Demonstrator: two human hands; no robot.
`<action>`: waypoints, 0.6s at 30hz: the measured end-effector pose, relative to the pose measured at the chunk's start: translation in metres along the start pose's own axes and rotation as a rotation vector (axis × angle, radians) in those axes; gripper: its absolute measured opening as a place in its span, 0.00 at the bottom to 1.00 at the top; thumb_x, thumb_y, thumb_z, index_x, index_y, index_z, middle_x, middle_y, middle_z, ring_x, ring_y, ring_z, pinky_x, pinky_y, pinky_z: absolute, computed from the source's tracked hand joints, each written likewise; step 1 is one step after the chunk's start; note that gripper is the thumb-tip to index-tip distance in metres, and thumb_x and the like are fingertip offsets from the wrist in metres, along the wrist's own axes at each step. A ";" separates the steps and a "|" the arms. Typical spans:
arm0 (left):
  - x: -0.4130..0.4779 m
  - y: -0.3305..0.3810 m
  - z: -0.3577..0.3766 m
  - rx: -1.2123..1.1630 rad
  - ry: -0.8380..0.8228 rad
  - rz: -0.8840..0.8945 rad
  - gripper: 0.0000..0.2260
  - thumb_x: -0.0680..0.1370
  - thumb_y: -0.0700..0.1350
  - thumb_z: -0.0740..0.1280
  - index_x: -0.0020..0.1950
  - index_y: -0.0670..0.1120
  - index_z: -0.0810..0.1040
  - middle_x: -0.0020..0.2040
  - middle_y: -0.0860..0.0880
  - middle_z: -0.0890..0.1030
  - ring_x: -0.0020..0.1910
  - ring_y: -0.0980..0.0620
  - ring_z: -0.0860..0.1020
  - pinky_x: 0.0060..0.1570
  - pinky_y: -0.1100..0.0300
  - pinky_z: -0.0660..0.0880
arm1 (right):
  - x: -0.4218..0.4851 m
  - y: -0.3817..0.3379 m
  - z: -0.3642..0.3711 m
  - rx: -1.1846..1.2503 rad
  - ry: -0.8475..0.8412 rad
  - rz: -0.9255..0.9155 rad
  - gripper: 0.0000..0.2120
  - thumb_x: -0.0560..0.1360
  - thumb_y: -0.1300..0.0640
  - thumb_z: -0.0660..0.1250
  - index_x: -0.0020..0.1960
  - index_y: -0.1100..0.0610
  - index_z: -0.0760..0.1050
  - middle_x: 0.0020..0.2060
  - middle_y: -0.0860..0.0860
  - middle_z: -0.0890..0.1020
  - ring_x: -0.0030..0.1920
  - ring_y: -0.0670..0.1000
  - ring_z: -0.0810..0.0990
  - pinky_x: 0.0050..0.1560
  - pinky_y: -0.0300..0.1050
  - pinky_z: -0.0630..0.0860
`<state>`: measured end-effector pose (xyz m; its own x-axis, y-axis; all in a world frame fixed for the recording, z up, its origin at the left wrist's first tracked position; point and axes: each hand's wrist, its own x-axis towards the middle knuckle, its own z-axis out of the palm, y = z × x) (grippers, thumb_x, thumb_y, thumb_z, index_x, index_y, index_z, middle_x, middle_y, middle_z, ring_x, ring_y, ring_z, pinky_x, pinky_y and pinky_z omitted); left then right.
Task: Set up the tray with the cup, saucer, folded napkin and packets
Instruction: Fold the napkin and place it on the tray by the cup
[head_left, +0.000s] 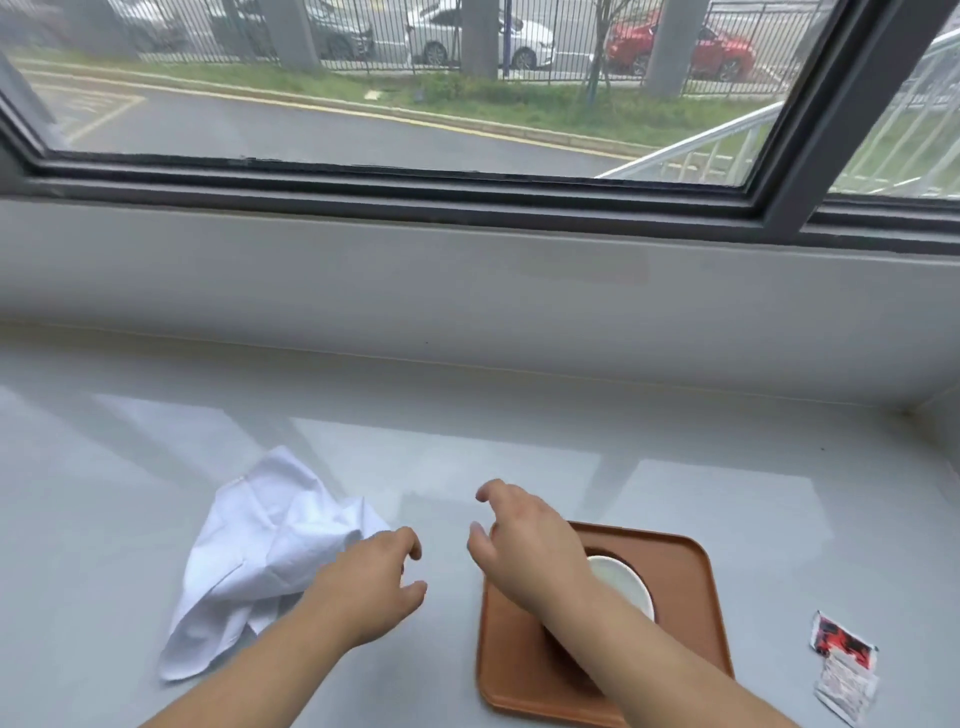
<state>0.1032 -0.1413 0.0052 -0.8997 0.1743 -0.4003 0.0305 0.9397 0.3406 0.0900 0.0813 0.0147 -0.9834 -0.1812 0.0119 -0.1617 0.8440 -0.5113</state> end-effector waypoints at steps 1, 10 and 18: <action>-0.006 -0.016 -0.008 0.011 0.020 -0.021 0.15 0.75 0.60 0.64 0.61 0.59 0.72 0.53 0.57 0.78 0.52 0.55 0.77 0.53 0.54 0.78 | 0.005 -0.017 0.012 -0.003 -0.039 -0.045 0.19 0.77 0.44 0.59 0.66 0.48 0.69 0.56 0.46 0.80 0.55 0.52 0.79 0.48 0.48 0.75; -0.037 -0.162 -0.042 0.337 -0.030 0.065 0.22 0.76 0.58 0.65 0.68 0.55 0.70 0.65 0.55 0.73 0.62 0.50 0.74 0.53 0.55 0.73 | 0.032 -0.114 0.108 -0.224 -0.281 -0.069 0.23 0.73 0.48 0.62 0.67 0.53 0.67 0.55 0.53 0.74 0.52 0.57 0.73 0.48 0.51 0.73; -0.029 -0.240 -0.063 0.505 0.206 0.198 0.25 0.53 0.58 0.81 0.44 0.50 0.78 0.38 0.51 0.76 0.31 0.48 0.76 0.28 0.56 0.64 | 0.055 -0.171 0.143 -0.254 -0.131 -0.221 0.20 0.72 0.43 0.59 0.59 0.53 0.72 0.49 0.51 0.74 0.46 0.56 0.73 0.45 0.49 0.72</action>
<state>0.0946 -0.3903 -0.0118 -0.9203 0.3477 -0.1792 0.3653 0.9278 -0.0762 0.0755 -0.1452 -0.0196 -0.9063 -0.4222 -0.0201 -0.4004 0.8728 -0.2791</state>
